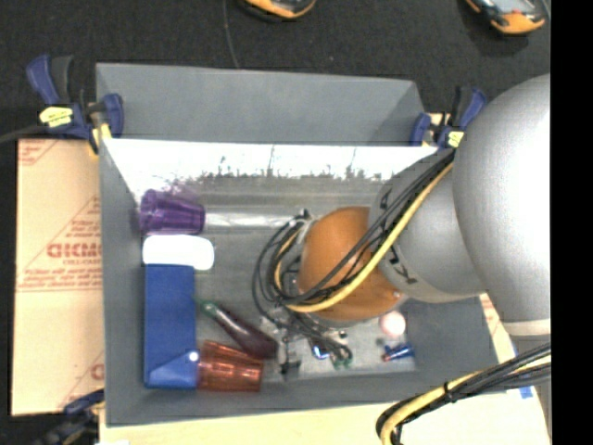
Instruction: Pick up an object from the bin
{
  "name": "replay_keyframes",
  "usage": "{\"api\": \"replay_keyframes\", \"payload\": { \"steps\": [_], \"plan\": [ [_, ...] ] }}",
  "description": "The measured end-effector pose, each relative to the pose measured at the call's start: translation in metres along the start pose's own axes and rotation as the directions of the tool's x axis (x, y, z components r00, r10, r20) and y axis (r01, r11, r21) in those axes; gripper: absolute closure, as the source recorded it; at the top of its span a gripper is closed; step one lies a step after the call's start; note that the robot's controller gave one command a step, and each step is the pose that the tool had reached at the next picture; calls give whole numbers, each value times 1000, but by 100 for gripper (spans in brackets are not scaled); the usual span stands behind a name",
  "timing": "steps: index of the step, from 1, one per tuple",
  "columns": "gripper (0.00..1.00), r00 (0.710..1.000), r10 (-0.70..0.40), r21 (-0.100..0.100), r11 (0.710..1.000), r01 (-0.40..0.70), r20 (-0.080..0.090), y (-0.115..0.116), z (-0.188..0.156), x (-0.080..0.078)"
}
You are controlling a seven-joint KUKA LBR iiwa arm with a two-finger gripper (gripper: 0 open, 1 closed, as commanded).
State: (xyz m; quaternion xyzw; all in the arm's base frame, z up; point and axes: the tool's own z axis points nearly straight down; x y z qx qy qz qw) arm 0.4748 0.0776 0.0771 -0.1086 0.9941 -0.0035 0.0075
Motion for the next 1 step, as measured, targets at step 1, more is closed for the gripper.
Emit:
{"api": "replay_keyframes", "payload": {
  "steps": [1],
  "plan": [
    [100,991,132,-1,991,-132,-4,-1,-2,3]
  ]
}}
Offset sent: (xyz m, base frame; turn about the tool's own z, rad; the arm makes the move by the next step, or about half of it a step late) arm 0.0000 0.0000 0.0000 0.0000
